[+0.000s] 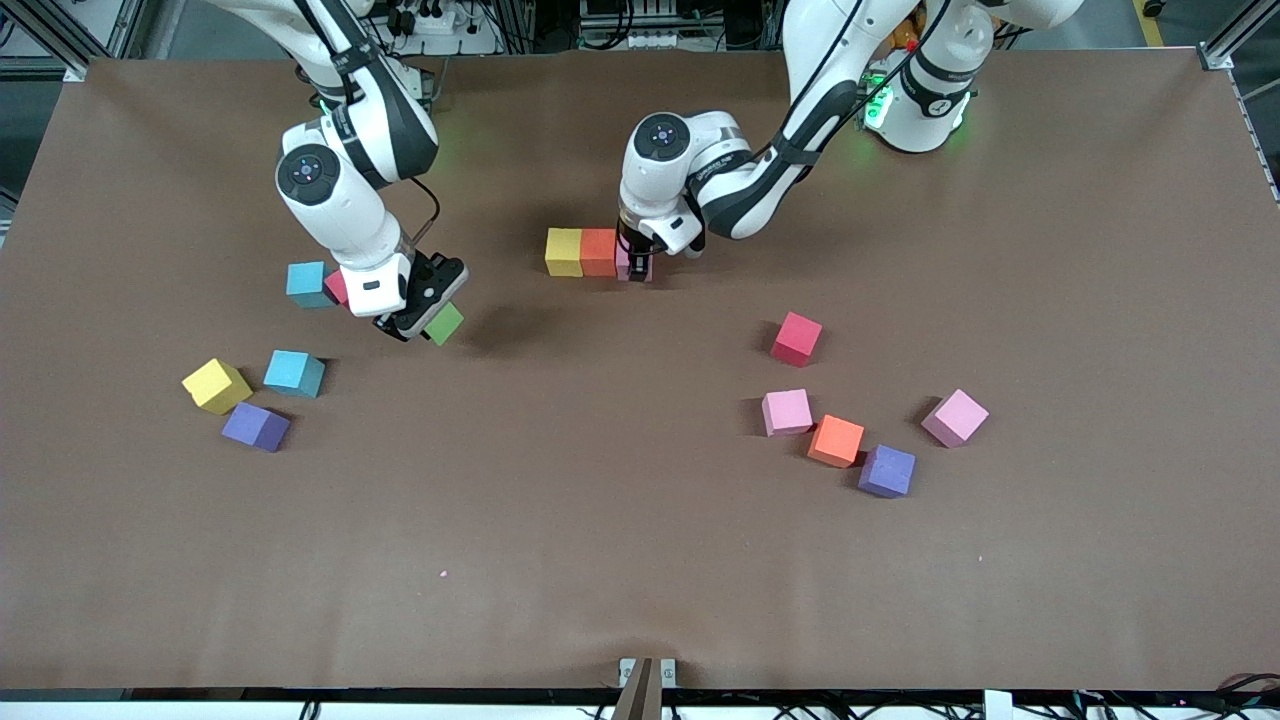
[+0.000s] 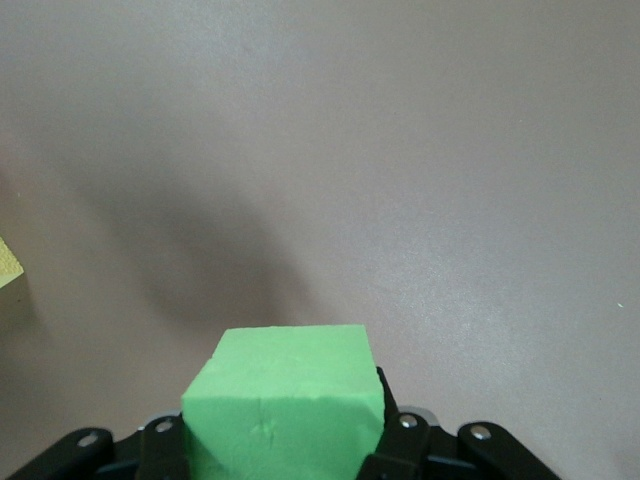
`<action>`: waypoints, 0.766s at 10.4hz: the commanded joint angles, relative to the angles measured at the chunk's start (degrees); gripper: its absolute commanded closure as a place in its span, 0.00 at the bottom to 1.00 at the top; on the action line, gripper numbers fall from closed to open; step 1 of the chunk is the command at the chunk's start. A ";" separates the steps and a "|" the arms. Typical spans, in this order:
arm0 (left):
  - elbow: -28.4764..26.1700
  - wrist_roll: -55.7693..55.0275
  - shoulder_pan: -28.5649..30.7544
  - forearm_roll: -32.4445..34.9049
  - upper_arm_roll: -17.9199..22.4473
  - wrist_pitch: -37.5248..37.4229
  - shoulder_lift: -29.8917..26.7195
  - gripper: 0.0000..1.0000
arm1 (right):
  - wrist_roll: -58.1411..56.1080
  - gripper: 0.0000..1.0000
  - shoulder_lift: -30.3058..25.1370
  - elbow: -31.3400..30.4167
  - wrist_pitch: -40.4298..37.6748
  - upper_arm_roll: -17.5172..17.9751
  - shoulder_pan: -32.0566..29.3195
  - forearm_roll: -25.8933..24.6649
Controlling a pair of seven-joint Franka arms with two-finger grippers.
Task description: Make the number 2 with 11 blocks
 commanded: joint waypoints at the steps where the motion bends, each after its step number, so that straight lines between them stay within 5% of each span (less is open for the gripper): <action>1: 0.62 -5.21 -1.06 2.60 0.40 0.51 0.91 0.94 | 0.03 0.70 -0.33 0.16 -0.58 -0.03 0.41 0.17; 2: 0.53 -5.21 -0.97 2.60 0.40 0.51 0.91 0.94 | 0.03 0.70 -0.33 0.16 -0.67 -0.03 0.41 0.17; 3: 0.44 -5.21 -0.97 2.60 0.40 0.51 0.91 0.78 | 0.03 0.70 -0.33 0.16 -0.58 -0.03 0.41 0.17; 4: 0.44 -4.95 -0.80 2.68 0.40 0.42 0.82 0.01 | 0.03 0.70 -0.24 0.16 -0.49 -0.03 0.41 0.17; 8: 0.80 -4.95 -0.71 2.69 0.13 -4.05 -1.63 0.00 | 1.08 0.70 -0.24 0.42 -0.23 -0.03 2.08 0.96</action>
